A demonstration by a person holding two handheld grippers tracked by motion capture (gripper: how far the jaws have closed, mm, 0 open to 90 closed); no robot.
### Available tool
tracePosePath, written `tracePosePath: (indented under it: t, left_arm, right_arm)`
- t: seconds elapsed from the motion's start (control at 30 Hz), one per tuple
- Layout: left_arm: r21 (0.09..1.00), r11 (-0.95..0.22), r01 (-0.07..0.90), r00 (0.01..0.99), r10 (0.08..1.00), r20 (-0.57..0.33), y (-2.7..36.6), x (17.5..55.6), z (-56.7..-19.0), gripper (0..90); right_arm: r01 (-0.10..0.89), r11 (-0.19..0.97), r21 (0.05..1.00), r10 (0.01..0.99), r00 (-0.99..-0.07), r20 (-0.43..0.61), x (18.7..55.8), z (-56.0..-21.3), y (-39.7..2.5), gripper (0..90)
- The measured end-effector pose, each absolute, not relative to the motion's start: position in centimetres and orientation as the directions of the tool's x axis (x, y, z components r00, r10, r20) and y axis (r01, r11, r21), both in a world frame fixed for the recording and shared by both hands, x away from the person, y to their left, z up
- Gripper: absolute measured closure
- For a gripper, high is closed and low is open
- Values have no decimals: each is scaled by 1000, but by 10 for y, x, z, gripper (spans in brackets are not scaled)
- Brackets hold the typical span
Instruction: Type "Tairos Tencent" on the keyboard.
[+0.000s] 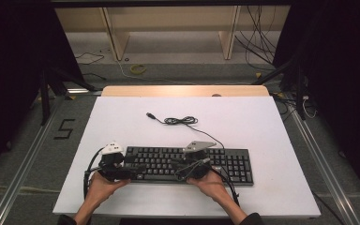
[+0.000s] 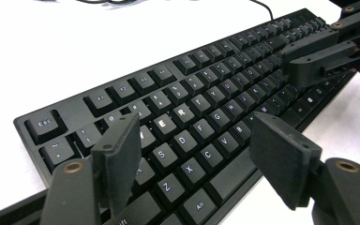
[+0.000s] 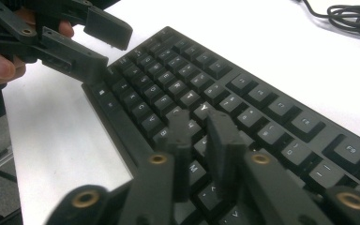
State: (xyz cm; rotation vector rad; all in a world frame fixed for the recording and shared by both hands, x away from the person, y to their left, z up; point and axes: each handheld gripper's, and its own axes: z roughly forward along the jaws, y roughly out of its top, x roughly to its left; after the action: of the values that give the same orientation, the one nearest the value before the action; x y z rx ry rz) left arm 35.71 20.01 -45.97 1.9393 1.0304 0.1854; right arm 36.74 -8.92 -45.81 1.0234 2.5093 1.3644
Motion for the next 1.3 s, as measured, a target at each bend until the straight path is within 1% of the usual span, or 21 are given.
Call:
tracePosePath:
  t: [0.13, 0.2, 0.27, 0.37, 0.5, 0.8, 0.97, 1.03, 1.3]
  left_arm:
    - [771, -249, 587, 646, 718, -260, 198, 358, -459, 371]
    - [770, -250, 587, 649, 715, -262, 197, 359, -458, 396]
    - [768, -259, 586, 654, 710, -259, 195, 360, -458, 423]
    - [762, -268, 589, 659, 706, -261, 192, 361, -458, 473]
    - [754, -297, 586, 679, 687, -258, 187, 362, -459, 561]
    - [710, -390, 586, 714, 664, -224, 168, 365, -465, 784]
    - [691, -431, 581, 726, 658, -201, 164, 367, -468, 876]
    - [686, -438, 581, 728, 657, -196, 162, 367, -469, 891]
    - [667, -453, 592, 722, 666, -187, 161, 368, -472, 893]
  right_arm:
    - [512, 358, 781, 603, -765, 225, 367, -457, -94, 694]
    - [513, 351, 783, 606, -762, 228, 367, -455, -97, 615]
    - [514, 345, 785, 608, -760, 230, 367, -454, -99, 586]
    - [515, 333, 790, 618, -752, 230, 366, -452, -104, 504]
    - [517, 322, 793, 627, -744, 230, 366, -451, -109, 460]
    - [515, 317, 796, 639, -737, 222, 364, -449, -117, 429]
    - [516, 316, 796, 640, -735, 223, 363, -448, -118, 424]
    - [513, 313, 799, 640, -736, 221, 363, -448, -119, 422]
    - [513, 308, 801, 645, -732, 221, 362, -446, -122, 412]
